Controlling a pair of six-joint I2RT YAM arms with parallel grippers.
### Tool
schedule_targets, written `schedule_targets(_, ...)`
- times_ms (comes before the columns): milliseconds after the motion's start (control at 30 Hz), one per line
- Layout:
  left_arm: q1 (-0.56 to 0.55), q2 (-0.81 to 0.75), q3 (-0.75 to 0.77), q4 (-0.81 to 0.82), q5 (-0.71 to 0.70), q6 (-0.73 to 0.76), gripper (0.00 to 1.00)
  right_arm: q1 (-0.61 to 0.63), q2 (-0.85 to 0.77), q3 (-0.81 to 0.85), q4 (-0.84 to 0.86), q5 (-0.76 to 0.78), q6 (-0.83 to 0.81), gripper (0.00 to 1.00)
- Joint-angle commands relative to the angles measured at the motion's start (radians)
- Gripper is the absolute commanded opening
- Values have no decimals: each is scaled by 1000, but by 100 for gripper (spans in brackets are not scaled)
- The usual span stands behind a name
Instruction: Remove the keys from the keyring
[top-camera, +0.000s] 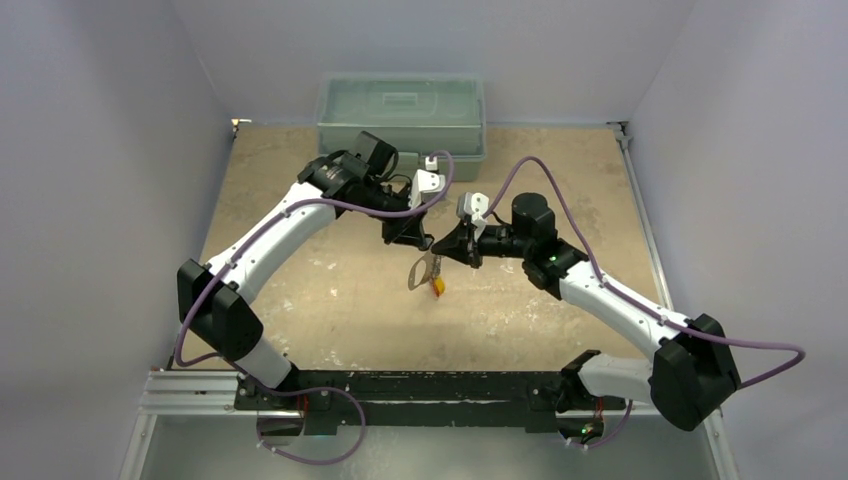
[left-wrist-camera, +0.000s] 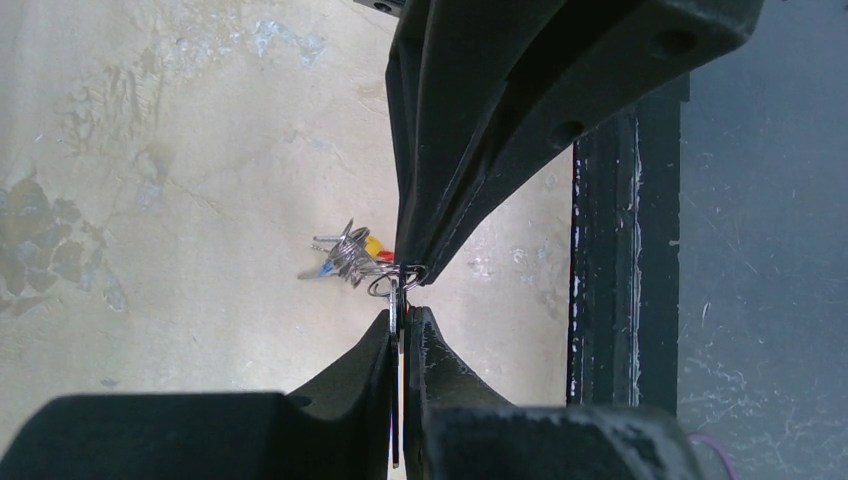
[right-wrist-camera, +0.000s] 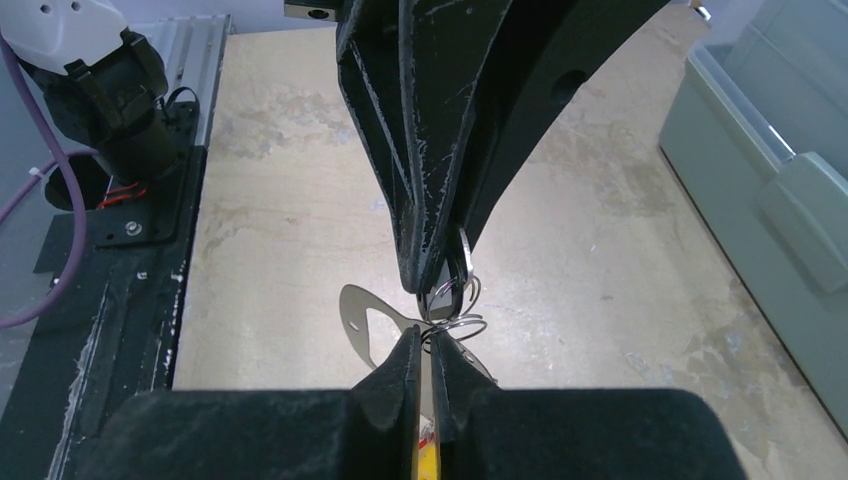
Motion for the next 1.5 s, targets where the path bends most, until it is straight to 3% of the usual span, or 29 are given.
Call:
schedule_targets(0,26,-41,9,49,53,-35,0,-1,-6,-6,42,0,5,3)
schedule_targets(1433,85,-60,-8,105,42,-100,0,-2,-33,-6,-48,-63,-82,0)
schedule_targets(1467,85,-61,-8,104,54,-98,0,-1,-31,-5,-52,-59,-84,4)
